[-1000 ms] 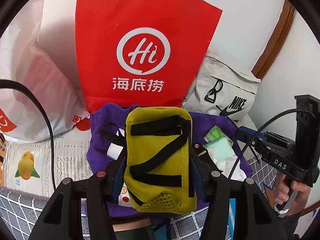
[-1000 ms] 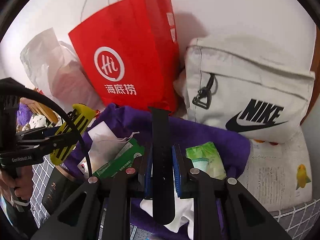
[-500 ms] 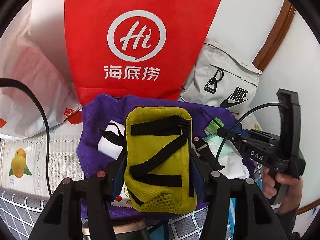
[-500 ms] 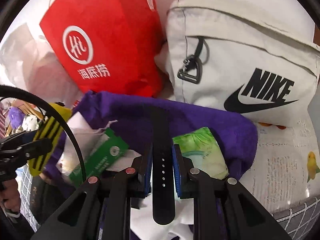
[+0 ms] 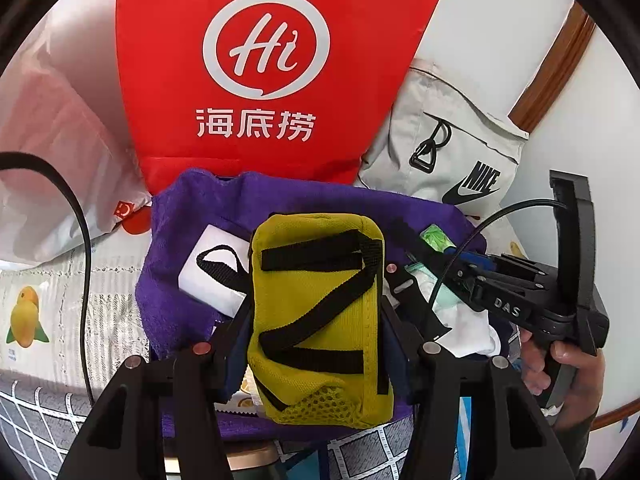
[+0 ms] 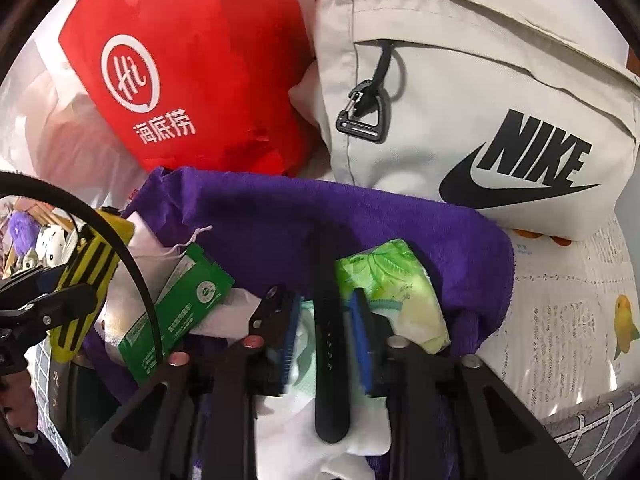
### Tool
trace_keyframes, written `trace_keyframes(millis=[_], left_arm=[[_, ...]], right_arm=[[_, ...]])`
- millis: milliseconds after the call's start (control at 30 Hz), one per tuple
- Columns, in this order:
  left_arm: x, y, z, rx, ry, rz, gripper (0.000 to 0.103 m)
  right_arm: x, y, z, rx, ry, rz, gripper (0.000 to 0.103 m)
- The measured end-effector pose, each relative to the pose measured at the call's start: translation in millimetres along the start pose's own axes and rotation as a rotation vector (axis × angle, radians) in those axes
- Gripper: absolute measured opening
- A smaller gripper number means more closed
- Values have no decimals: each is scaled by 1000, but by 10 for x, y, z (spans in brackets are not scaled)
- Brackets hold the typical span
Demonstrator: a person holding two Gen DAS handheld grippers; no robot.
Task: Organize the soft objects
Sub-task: 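Lower the yellow pouch onto the towel with left gripper while right lowers and releases the strap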
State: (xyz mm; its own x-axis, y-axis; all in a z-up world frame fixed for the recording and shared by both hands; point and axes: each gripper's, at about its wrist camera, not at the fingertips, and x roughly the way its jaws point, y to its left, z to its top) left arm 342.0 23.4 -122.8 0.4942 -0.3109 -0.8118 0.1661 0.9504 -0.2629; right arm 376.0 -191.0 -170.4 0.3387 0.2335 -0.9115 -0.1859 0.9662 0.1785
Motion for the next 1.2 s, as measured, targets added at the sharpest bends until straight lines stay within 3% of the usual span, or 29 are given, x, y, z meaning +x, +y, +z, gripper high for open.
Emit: trace_keyframes(millis=[267,500,1200], left_arm=[[85,-38,-5,-16,19,-9,55],[176,-51,-10,-28,43,6,56],[375,-159,-6,17,73,94,62]], right_arm=[[-421,54,32,-21,-76,60,48],[-620,76,30,-39,-117,61,49],[-619,130,26,-59,-95,45,50]])
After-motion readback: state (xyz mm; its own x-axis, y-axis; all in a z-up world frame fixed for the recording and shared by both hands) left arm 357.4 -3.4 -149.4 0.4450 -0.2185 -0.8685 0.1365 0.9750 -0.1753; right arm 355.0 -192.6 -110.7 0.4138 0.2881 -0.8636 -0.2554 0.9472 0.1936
